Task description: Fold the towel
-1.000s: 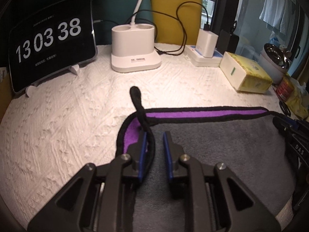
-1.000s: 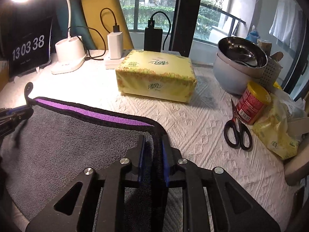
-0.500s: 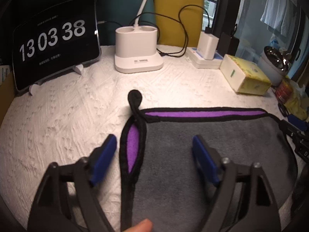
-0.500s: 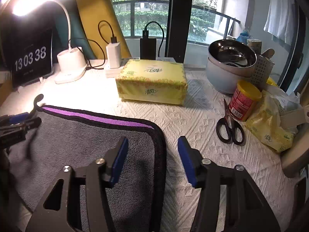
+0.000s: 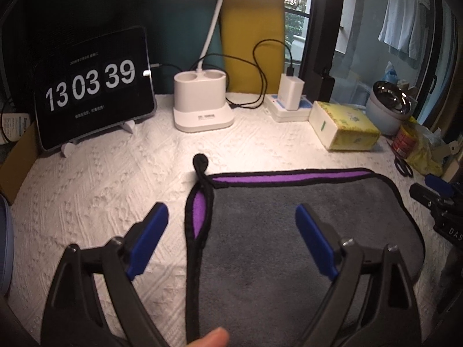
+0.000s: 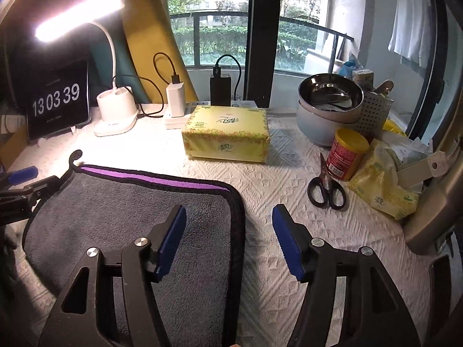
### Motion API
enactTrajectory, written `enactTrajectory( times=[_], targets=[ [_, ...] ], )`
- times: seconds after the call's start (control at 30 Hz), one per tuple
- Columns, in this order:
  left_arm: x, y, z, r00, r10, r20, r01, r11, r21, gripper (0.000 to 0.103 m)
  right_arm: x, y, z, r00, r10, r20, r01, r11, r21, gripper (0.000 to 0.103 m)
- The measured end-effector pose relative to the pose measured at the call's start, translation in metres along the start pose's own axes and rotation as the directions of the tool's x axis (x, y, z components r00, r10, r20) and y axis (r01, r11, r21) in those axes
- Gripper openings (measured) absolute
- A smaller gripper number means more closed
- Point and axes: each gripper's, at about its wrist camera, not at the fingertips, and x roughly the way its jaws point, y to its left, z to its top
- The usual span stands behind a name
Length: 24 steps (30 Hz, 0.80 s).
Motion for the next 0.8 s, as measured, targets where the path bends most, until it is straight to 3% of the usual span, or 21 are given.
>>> enactTrajectory(
  times=[0.43,0.8],
  targets=[
    [-0.060,-0.007,-0.011,0.996,-0.005,0.089,0.004,1.000,0.018,0.090,-0.051,0.007,-0.009,0.998,-0.004,0.056,0.005,1.000,-0.010,0.065],
    [-0.095,-0.009,-0.027,0.993,-0.026,0.114,0.025,1.000,0.008,0.090,-0.087,0.013,-0.023,0.997,-0.014,0.078,0.016,0.999,-0.028,0.065]
  ],
)
